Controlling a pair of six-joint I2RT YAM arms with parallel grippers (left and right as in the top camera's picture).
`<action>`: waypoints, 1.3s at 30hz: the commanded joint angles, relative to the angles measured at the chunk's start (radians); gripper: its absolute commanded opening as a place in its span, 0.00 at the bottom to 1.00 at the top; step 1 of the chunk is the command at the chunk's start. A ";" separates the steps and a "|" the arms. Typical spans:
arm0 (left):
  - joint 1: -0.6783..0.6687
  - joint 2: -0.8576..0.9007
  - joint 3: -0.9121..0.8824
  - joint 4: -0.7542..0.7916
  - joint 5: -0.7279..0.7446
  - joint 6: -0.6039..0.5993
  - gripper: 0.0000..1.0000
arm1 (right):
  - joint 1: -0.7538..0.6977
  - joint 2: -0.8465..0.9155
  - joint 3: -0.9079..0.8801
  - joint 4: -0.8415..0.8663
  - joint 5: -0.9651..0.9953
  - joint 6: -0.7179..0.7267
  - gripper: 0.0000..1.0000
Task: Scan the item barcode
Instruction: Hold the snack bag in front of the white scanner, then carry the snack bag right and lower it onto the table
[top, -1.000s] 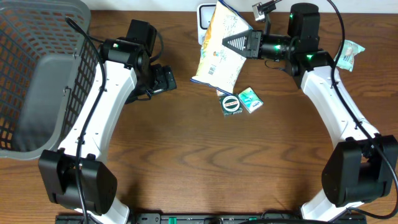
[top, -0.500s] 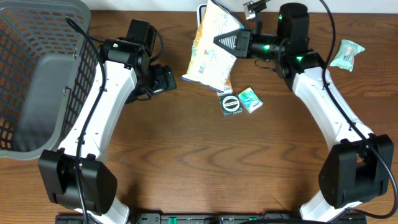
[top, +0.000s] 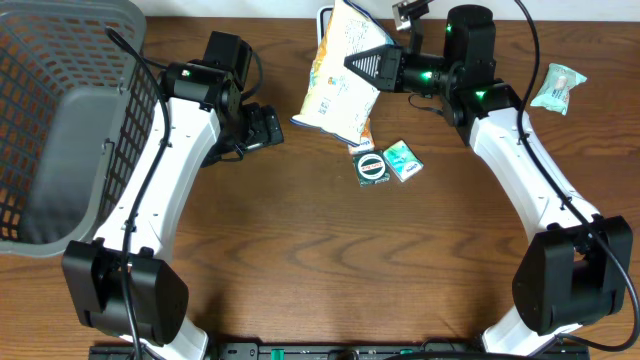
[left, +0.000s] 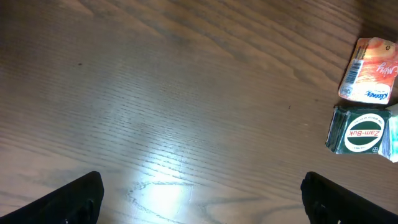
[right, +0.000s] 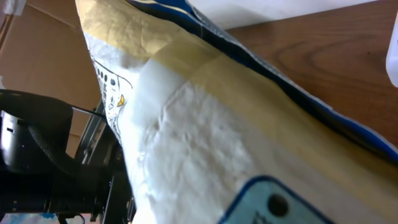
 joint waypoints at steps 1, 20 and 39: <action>0.002 0.004 -0.005 -0.003 -0.002 -0.013 1.00 | -0.018 -0.028 0.005 0.000 0.000 0.003 0.01; 0.002 0.004 -0.005 -0.003 -0.003 -0.013 1.00 | -0.071 -0.030 0.022 -0.502 0.731 -0.349 0.01; 0.002 0.004 -0.005 -0.003 -0.002 -0.013 1.00 | 0.003 0.004 -0.027 -0.663 1.791 -0.463 0.01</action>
